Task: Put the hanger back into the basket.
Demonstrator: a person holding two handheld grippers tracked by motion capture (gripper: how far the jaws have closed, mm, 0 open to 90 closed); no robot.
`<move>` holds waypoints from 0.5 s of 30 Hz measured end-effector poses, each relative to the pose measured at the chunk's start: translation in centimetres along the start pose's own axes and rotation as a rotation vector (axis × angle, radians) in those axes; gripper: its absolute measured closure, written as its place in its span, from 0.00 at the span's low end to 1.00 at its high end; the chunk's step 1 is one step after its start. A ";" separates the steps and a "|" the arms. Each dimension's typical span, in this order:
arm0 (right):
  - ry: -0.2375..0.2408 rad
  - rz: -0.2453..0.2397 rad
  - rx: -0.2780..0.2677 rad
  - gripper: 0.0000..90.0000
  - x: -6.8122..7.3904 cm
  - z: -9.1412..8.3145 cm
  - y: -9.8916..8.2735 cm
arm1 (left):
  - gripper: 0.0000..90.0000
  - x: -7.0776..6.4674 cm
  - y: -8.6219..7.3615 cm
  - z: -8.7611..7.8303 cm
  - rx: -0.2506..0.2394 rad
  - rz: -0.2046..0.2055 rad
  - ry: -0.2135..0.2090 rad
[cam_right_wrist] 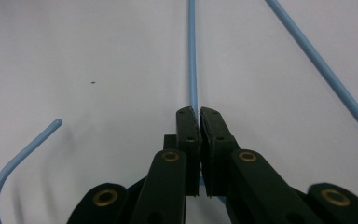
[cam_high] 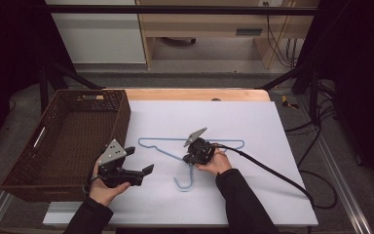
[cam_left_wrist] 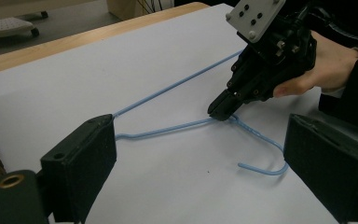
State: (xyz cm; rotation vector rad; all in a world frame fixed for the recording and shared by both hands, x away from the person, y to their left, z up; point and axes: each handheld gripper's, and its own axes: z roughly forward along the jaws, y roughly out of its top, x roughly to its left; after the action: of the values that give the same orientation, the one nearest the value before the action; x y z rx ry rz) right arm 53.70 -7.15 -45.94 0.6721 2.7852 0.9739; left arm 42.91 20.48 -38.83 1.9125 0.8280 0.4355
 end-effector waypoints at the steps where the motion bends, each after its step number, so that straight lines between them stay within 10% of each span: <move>1: 0.006 0.015 -0.003 0.97 0.0 -0.2 0.1 | 0.10 0.0 0.0 0.0 0.001 0.002 0.001; 15: 0.101 0.036 -0.041 0.98 -0.9 -3.2 0.9 | 0.10 -0.7 0.4 1.5 0.094 0.101 0.028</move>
State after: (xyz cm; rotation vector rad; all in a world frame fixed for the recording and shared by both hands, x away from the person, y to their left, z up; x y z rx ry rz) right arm 54.04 -8.72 -42.84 0.6879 2.8405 1.0981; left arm 43.48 18.85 -39.16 2.0454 0.7845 0.4930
